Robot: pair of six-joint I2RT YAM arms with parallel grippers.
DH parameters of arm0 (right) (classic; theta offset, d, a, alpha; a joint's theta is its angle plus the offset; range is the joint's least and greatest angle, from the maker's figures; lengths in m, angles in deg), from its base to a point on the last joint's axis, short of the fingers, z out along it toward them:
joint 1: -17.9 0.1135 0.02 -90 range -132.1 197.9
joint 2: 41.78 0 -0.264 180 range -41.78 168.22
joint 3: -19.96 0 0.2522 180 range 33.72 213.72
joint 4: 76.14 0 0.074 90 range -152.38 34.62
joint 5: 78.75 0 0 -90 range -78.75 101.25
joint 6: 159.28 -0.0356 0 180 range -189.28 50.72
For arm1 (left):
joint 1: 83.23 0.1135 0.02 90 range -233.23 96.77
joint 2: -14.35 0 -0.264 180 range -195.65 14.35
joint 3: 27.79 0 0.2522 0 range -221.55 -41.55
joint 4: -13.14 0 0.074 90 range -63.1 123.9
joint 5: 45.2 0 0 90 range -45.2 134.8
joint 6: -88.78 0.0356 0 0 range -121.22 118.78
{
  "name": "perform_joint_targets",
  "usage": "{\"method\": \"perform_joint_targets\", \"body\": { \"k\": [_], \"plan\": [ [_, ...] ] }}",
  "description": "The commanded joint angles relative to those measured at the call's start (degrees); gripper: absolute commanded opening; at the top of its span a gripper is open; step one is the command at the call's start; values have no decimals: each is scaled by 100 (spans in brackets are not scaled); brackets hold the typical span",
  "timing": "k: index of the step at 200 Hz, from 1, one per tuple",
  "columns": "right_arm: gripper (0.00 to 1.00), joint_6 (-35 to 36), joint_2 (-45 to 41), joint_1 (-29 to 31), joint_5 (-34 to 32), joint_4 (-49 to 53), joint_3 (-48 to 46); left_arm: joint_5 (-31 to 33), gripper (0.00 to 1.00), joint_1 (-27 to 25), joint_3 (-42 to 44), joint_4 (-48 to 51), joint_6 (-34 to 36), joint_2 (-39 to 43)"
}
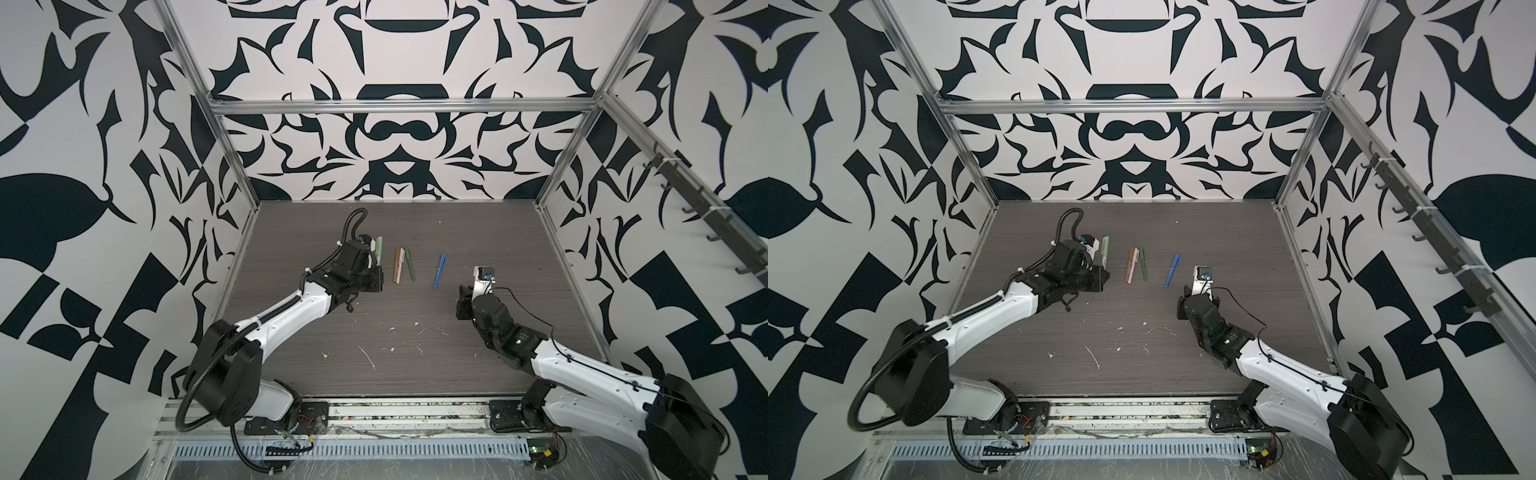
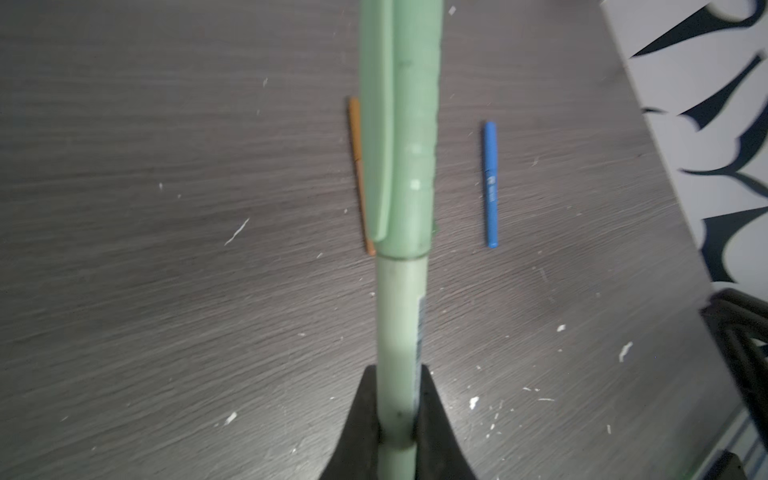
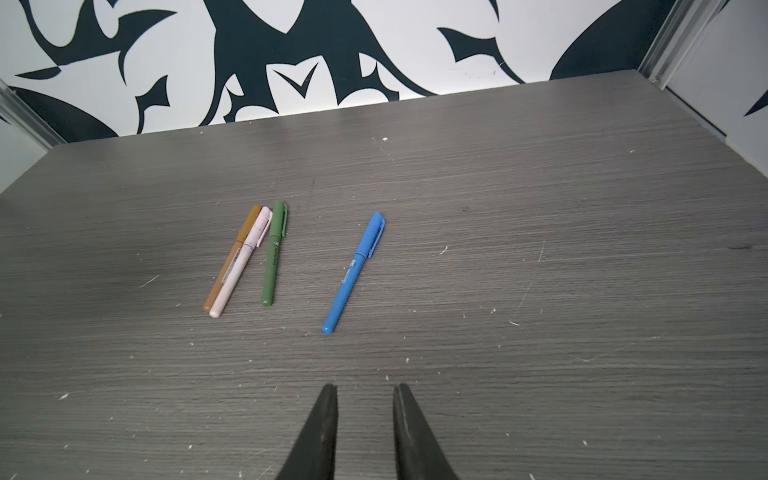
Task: Insert the pens into the pen caps
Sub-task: 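Lay the capped light-green pen beside the other pens with the left gripper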
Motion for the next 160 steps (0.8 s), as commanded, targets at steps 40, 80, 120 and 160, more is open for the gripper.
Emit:
{"method": "perform_joint_targets", "body": {
  "k": [40, 80, 120, 160],
  "plan": [
    [26, 98, -41, -14, -248, -573, -83, -154, 0, 377, -1712, 1543, 234, -1689],
    [26, 39, -92, -14, -484, -476, -101, -328, 0, 444, -2761, 2209, 491, -2710],
    [26, 21, -105, -13, -555, -470, -107, -485, 1, 539, -3274, 2507, 550, -3334],
    [26, 3, 20, -14, -521, -456, -50, -634, 6, 576, -3804, 2937, 719, -3889]
  ]
}}
